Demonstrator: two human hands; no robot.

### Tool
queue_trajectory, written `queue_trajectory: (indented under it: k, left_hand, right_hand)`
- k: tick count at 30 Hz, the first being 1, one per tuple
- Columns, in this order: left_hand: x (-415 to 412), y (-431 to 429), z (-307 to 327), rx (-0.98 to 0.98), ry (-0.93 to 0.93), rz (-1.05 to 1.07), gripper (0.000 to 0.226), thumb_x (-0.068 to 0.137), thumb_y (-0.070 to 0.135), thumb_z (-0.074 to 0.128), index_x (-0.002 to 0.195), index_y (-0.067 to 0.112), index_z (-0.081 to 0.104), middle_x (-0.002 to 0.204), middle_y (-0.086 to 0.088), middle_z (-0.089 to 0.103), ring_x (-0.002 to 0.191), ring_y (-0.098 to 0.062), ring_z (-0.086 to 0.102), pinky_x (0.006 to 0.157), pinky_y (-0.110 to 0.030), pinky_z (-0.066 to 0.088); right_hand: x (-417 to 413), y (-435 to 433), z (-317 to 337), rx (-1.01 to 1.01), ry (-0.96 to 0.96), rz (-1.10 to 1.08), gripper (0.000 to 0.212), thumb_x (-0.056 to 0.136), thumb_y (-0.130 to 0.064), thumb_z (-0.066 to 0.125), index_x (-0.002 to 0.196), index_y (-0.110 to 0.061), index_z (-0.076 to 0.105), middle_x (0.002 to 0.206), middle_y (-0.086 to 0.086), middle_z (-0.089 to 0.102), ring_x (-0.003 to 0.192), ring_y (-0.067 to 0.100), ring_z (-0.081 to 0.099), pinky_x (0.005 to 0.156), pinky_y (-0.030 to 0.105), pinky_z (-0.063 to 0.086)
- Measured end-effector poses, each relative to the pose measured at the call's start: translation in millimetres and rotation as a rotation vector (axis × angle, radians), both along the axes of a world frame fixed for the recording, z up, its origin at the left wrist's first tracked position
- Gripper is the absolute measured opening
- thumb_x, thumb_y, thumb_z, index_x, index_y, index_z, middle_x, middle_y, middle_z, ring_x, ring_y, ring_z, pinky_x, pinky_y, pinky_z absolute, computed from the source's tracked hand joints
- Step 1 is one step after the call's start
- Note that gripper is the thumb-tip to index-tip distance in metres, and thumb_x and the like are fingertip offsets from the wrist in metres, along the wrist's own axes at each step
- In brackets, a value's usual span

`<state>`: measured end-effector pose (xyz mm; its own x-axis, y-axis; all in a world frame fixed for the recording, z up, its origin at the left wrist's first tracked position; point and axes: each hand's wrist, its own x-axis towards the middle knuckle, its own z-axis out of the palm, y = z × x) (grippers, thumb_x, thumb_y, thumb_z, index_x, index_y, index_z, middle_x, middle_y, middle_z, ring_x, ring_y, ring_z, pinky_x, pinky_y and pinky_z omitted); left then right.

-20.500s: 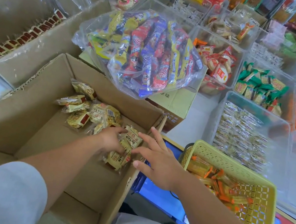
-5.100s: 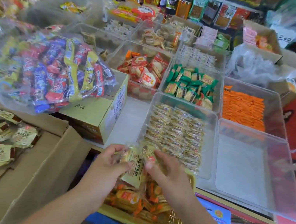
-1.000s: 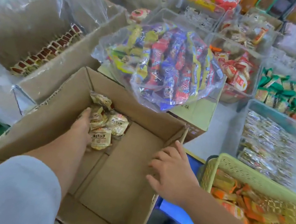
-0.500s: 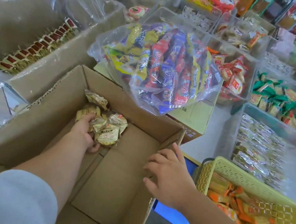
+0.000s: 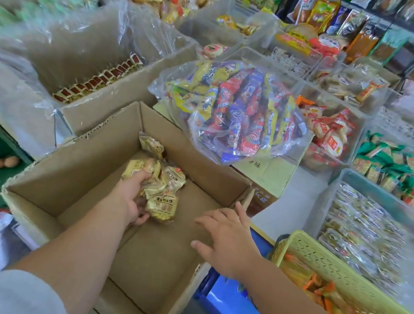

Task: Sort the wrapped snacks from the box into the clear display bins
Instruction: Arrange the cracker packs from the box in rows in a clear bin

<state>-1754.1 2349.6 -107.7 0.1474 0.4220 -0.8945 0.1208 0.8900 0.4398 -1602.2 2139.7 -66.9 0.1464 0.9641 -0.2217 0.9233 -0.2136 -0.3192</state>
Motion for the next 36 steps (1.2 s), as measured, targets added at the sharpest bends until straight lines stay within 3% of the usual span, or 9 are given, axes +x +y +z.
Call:
queue_trajectory:
  k: [4, 7, 10, 13, 16, 19, 25, 30, 36]
  left_hand:
    - [-8, -37, 39, 0.086, -0.100, 0.031, 0.032, 0.081, 0.048, 0.072, 0.101, 0.024, 0.067, 0.091, -0.001, 0.074, 0.087, -0.022, 0.064, 0.076, -0.038, 0.041]
    - [-12, -79, 70, 0.161, -0.226, 0.078, 0.023, 0.085, 0.044, 0.068, 0.096, 0.025, 0.063, 0.080, -0.001, 0.076, 0.089, -0.025, 0.064, 0.079, -0.041, 0.041]
    - [-6, -130, 101, 0.206, -0.330, 0.010, 0.035, 0.080, 0.045, 0.064, 0.109, 0.026, 0.061, 0.077, -0.001, 0.073, 0.082, -0.023, 0.061, 0.070, -0.037, 0.038]
    - [13, -178, 117, 0.256, -0.386, -0.025, 0.054, 0.068, 0.042, 0.069, 0.119, 0.025, 0.065, 0.103, -0.005, 0.077, 0.087, -0.024, 0.067, 0.072, -0.037, 0.044]
    - [43, -219, 116, 0.343, -0.363, -0.135, 0.036, 0.076, 0.037, 0.072, 0.109, 0.023, 0.072, 0.107, -0.007, 0.077, 0.081, -0.024, 0.070, 0.071, -0.037, 0.048]
    - [72, -243, 108, 0.349, -0.265, -0.107, 0.015, 0.093, 0.031, 0.061, 0.098, 0.019, 0.069, 0.084, -0.003, 0.076, 0.068, -0.020, 0.061, 0.056, -0.030, 0.048]
    - [71, -243, 91, 0.445, -0.078, -0.030, 0.009, 0.095, 0.027, 0.062, 0.101, 0.021, 0.064, 0.078, 0.002, 0.074, 0.073, -0.017, 0.063, 0.064, -0.032, 0.045]
    - [60, -254, 67, 0.498, 0.003, -0.171, 0.014, 0.093, 0.020, 0.069, 0.106, 0.022, 0.066, 0.087, 0.000, 0.080, 0.079, -0.019, 0.071, 0.070, -0.037, 0.052]
    - [63, -274, 54, 0.688, 0.057, -0.225, 0.031, 0.089, 0.008, 0.075, 0.110, 0.020, 0.057, 0.072, -0.001, 0.073, 0.052, -0.014, 0.066, 0.044, -0.026, 0.048]
  right_hand:
    - [4, -10, 16, 0.142, 0.281, -0.112, 0.055, 0.096, -0.054, 0.054, 0.146, -0.033, 0.045, 0.146, -0.010, 0.047, 0.141, 0.010, 0.033, 0.123, 0.032, 0.004]
    - [9, -33, 33, 0.230, 0.527, -0.255, 0.062, 0.095, -0.054, 0.057, 0.150, -0.034, 0.039, 0.146, -0.017, 0.042, 0.134, 0.003, 0.036, 0.109, 0.025, 0.031]
    - [17, -63, 45, 0.254, 0.780, -0.367, 0.070, 0.088, -0.063, 0.058, 0.150, -0.041, 0.033, 0.139, -0.028, 0.045, 0.123, -0.010, 0.045, 0.100, 0.022, 0.039]
    - [31, -97, 50, 0.251, 1.013, -0.474, 0.081, 0.073, -0.073, 0.057, 0.147, -0.050, 0.032, 0.120, -0.031, 0.058, 0.106, -0.016, 0.056, 0.092, 0.022, 0.048]
    - [43, -121, 45, 0.138, 1.162, -0.435, 0.054, 0.088, -0.055, 0.060, 0.139, -0.048, 0.046, 0.117, -0.027, 0.065, 0.104, -0.009, 0.062, 0.090, 0.027, 0.055]
    - [51, -134, 35, 0.096, 1.111, -0.445, 0.042, 0.095, -0.032, 0.058, 0.137, -0.039, 0.054, 0.124, -0.017, 0.066, 0.108, 0.003, 0.063, 0.086, 0.025, 0.052]
    - [79, -168, 14, 0.001, 0.952, -0.523, 0.048, 0.093, -0.047, 0.059, 0.139, -0.040, 0.050, 0.130, -0.017, 0.054, 0.081, 0.000, 0.061, 0.065, 0.019, 0.046]
    - [99, -187, -7, 0.009, 0.740, -0.496, 0.045, 0.097, -0.041, 0.059, 0.140, -0.028, 0.055, 0.140, -0.008, 0.056, 0.121, 0.011, 0.056, 0.103, 0.033, 0.044]
    - [89, -185, -15, 0.138, 0.500, -0.497, 0.033, 0.096, -0.033, 0.062, 0.126, -0.021, 0.067, 0.118, -0.007, 0.065, 0.107, 0.007, 0.058, 0.097, 0.028, 0.046]
